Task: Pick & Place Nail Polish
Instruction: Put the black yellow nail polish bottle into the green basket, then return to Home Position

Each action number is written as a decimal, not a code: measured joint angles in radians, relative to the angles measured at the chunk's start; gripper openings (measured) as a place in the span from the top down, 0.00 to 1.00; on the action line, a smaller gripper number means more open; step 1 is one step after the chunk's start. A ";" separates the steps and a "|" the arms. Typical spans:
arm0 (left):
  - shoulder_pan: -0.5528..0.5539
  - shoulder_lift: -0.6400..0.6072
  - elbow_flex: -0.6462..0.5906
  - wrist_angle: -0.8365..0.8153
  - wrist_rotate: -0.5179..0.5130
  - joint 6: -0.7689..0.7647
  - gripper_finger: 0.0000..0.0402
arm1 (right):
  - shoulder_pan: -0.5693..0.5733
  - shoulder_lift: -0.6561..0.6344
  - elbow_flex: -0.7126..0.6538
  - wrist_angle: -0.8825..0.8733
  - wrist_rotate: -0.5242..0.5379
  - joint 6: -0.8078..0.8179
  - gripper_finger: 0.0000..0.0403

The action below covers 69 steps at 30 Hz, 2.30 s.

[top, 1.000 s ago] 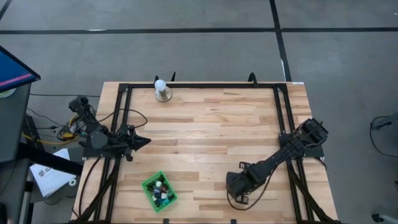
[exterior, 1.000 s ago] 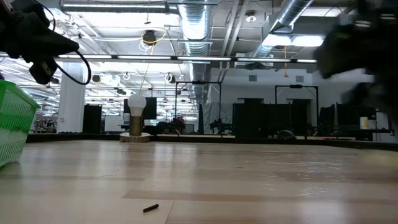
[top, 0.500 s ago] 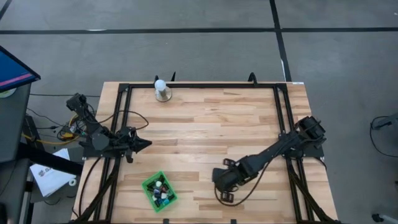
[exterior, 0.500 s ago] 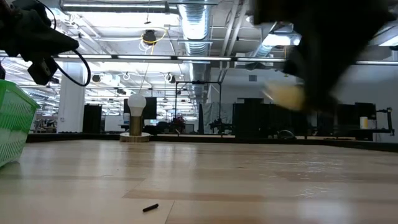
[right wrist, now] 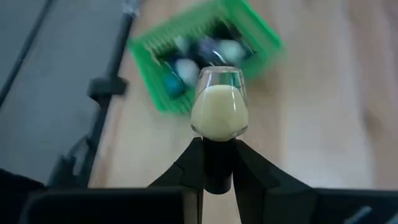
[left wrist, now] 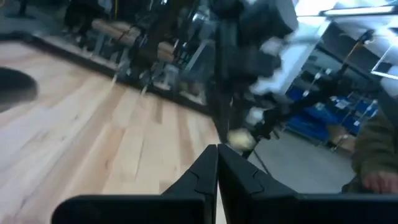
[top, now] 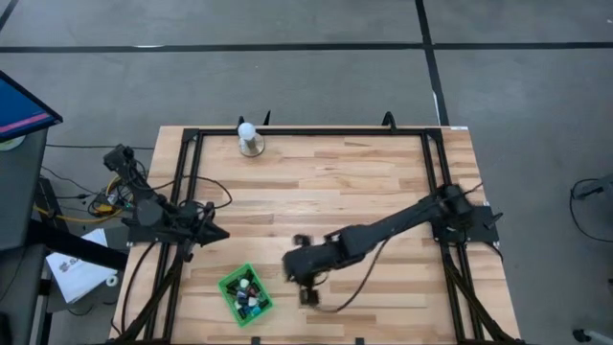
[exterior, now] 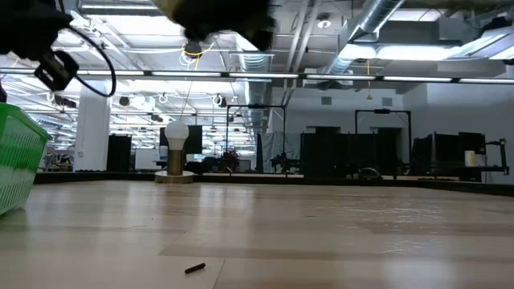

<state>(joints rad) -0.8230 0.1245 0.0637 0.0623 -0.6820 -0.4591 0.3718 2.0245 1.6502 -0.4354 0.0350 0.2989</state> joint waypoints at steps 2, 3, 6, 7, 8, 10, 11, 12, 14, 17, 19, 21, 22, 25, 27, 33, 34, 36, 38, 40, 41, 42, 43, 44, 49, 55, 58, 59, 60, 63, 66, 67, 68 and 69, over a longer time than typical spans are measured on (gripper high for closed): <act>0.000 -0.024 0.002 0.009 0.009 0.030 0.99 | 0.006 0.085 0.118 0.011 -0.027 -0.053 0.89; 0.000 -0.040 0.000 0.006 0.015 0.036 0.99 | 0.008 0.122 0.172 -0.014 -0.036 -0.075 0.89; 0.001 -0.091 -0.020 0.009 0.037 0.055 0.99 | 0.017 0.232 0.353 -0.057 -0.065 -0.137 0.89; 0.001 -0.110 -0.030 0.011 0.045 0.057 0.99 | 0.020 0.265 0.409 -0.084 -0.071 -0.160 0.89; 0.002 -0.123 -0.039 0.025 0.049 0.058 0.99 | 0.021 0.299 0.465 -0.110 -0.076 -0.179 0.89; 0.007 -0.121 -0.056 0.057 0.062 0.068 0.99 | 0.021 0.367 0.561 -0.143 -0.081 -0.211 0.89; 0.008 -0.118 -0.057 0.063 0.070 0.067 0.99 | 0.021 0.400 0.606 -0.168 -0.083 -0.224 0.89; 0.008 -0.117 -0.057 0.068 0.071 0.067 0.99 | 0.021 0.431 0.648 -0.183 -0.084 -0.231 0.89; 0.008 -0.118 -0.057 0.069 0.072 0.069 0.99 | 0.021 0.476 0.706 -0.207 -0.086 -0.247 0.89; 0.008 -0.123 -0.057 0.071 0.078 0.082 0.99 | 0.024 0.484 0.677 -0.162 -0.082 -0.248 0.89; 0.008 -0.123 -0.057 0.070 0.079 0.089 0.99 | 0.019 0.498 0.679 -0.151 -0.082 -0.247 0.89; 0.008 -0.123 -0.057 0.070 0.079 0.094 0.99 | 0.020 0.503 0.677 -0.174 -0.065 -0.247 0.89; 0.008 -0.122 -0.057 0.070 0.079 0.096 0.99 | 0.019 0.504 0.677 -0.171 -0.059 -0.249 0.89; 0.008 -0.124 -0.057 0.070 0.078 0.117 0.99 | 0.013 0.503 0.677 -0.153 -0.053 -0.254 0.89; 0.008 -0.124 -0.057 0.070 0.078 0.124 0.99 | 0.011 0.503 0.678 -0.152 -0.052 -0.254 0.89; 0.008 -0.124 -0.057 0.069 0.078 0.134 0.99 | 0.012 0.514 0.678 -0.134 -0.053 -0.258 0.85; 0.008 -0.124 -0.057 0.069 0.078 0.134 0.99 | 0.012 0.517 0.678 -0.141 -0.057 -0.261 0.85; 0.008 -0.124 -0.057 0.069 0.078 0.134 0.98 | 0.014 0.520 0.676 -0.144 -0.061 -0.275 0.84; 0.008 -0.124 -0.057 0.069 0.078 0.134 0.99 | 0.014 0.518 0.677 -0.135 -0.060 -0.282 0.82; 0.008 -0.124 -0.057 0.068 0.078 0.136 0.99 | 0.013 0.518 0.678 -0.132 -0.060 -0.285 0.80; 0.008 -0.124 -0.057 0.068 0.078 0.137 0.99 | 0.013 0.518 0.678 -0.132 -0.061 -0.298 0.78; 0.008 -0.125 -0.057 0.068 0.078 0.137 0.99 | 0.013 0.518 0.678 -0.133 -0.061 -0.311 0.77; 0.008 -0.125 -0.057 0.068 0.078 0.137 0.99 | 0.013 0.518 0.678 -0.133 -0.062 -0.325 0.75; 0.008 -0.124 -0.057 0.068 0.078 0.137 0.99 | 0.014 0.518 0.678 -0.133 -0.064 -0.333 0.72; 0.008 -0.125 -0.057 0.069 0.092 0.139 0.99 | 0.014 0.518 0.678 -0.136 -0.064 -0.334 0.60; 0.008 -0.125 -0.057 0.109 0.174 0.234 0.99 | 0.007 0.448 0.675 -0.146 -0.091 -0.372 0.54; 0.020 -0.125 -0.057 0.113 0.181 0.252 0.99 | -0.012 0.319 0.675 -0.195 -0.095 -0.424 0.55; 0.029 -0.125 -0.057 0.114 0.198 0.253 0.99 | -0.023 0.271 0.677 -0.214 -0.102 -0.442 0.56; 0.043 -0.125 -0.057 0.118 0.229 0.253 0.99 | -0.037 0.224 0.681 -0.235 -0.118 -0.456 0.57; 0.103 -0.125 -0.057 0.165 0.393 0.283 0.99 | -0.082 0.111 0.680 -0.312 -0.202 -0.483 0.61; 0.186 -0.125 -0.057 0.179 0.507 0.319 0.99 | -0.113 0.012 0.675 -0.373 -0.250 -0.520 0.67; 0.218 -0.125 -0.057 0.162 0.532 0.313 0.99 | -0.123 -0.025 0.675 -0.385 -0.252 -0.532 0.69; 0.250 -0.125 -0.057 0.143 0.556 0.294 0.99 | -0.133 -0.063 0.677 -0.404 -0.255 -0.537 0.72; 0.283 -0.125 -0.057 0.123 0.583 0.273 0.99 | -0.142 -0.097 0.677 -0.419 -0.258 -0.540 0.74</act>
<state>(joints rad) -0.5400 -0.0002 0.0063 0.1854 -0.0993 -0.1862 0.2303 1.9273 2.3274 -0.8543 -0.2226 -0.2407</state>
